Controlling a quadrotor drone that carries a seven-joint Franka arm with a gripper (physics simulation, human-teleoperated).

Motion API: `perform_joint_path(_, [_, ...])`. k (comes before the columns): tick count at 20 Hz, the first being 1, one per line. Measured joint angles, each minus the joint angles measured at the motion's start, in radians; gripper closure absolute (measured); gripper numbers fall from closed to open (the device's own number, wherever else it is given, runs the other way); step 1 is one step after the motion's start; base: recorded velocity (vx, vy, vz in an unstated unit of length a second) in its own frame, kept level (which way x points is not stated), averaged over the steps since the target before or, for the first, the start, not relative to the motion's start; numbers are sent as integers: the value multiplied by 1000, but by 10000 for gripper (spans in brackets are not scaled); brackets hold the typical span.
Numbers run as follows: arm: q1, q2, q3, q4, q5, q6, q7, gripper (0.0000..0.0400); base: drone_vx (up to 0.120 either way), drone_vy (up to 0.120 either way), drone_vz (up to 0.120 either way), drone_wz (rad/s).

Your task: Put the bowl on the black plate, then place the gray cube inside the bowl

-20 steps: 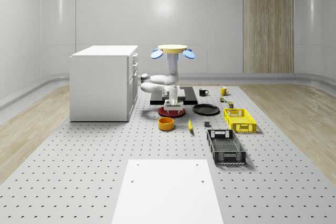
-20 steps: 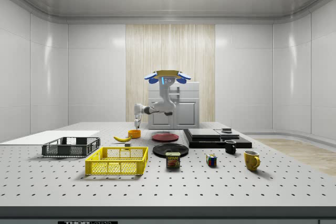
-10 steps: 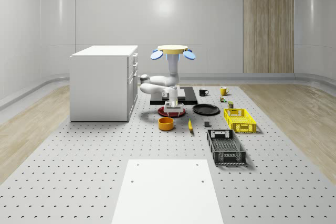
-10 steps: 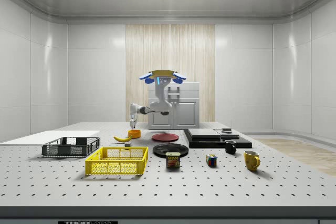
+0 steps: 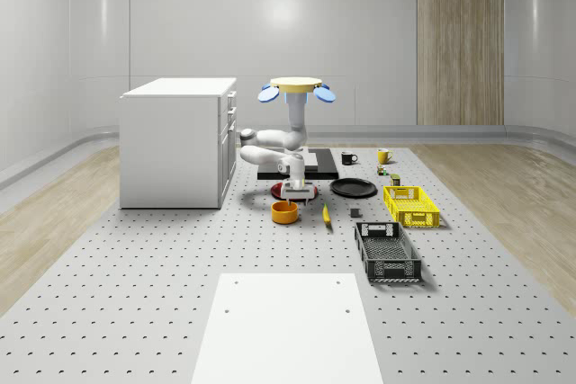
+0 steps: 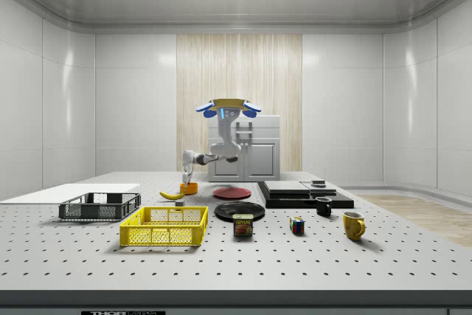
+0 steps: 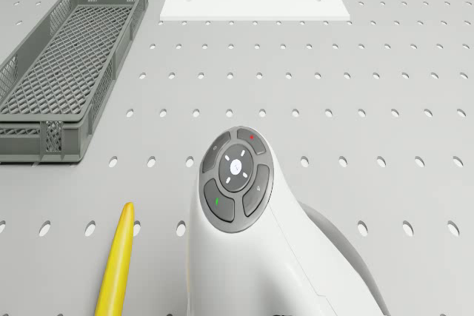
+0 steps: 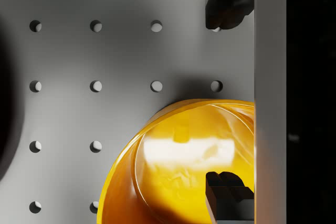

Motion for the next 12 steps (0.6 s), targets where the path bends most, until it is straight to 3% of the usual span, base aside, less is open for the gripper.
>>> perform_joint_path(12, [8, -3, -63, 22, -58, 29, -22, 0, 0, 0, 0, 0])
